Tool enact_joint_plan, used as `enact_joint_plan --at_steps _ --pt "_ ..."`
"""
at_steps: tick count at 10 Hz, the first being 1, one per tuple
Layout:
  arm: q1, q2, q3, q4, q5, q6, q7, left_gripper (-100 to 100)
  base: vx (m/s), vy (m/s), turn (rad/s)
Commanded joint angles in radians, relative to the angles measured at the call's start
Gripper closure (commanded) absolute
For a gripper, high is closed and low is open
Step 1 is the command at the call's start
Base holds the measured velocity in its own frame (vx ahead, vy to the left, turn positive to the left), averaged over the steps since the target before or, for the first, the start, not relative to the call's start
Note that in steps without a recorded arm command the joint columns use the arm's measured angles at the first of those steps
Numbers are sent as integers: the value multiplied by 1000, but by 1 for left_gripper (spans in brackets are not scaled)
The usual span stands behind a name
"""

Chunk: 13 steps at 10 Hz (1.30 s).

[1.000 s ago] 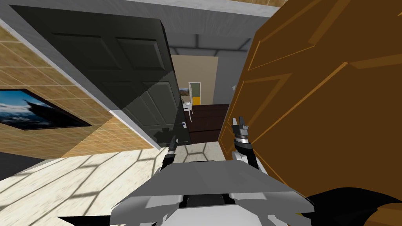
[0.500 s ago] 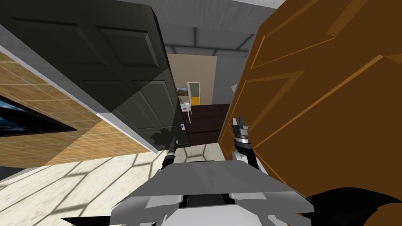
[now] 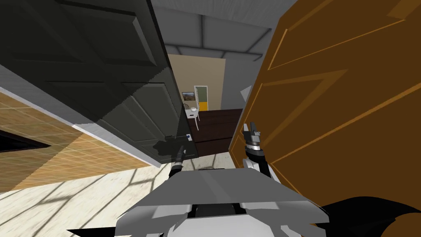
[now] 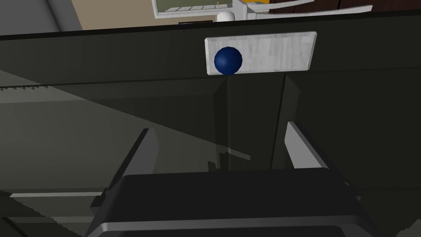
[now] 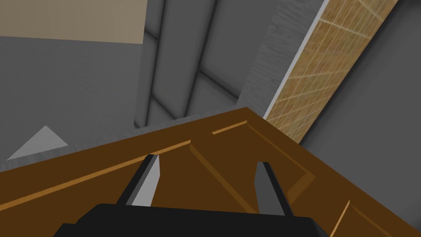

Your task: Pull the door open

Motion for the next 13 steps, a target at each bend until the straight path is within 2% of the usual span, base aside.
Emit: enact_joint_plan --at_steps 1,2,9,10,11,12,13 --pt "-1 2 0 24 1 -4 5 -100 172 25 -37" --pt "2 2 0 14 1 -4 3 -100 75 14 -6" --pt "-31 52 59 109 36 -35 40 -100 191 -3 -110" --pt "-34 56 64 118 39 -38 44 -100 179 26 -56" --pt "-33 51 59 119 36 -43 40 -100 48 -3 31" --pt "-33 51 59 119 36 -43 40 100 -23 -8 -10" --pt "-33 51 59 119 36 -43 40 100 -27 -2 -21"
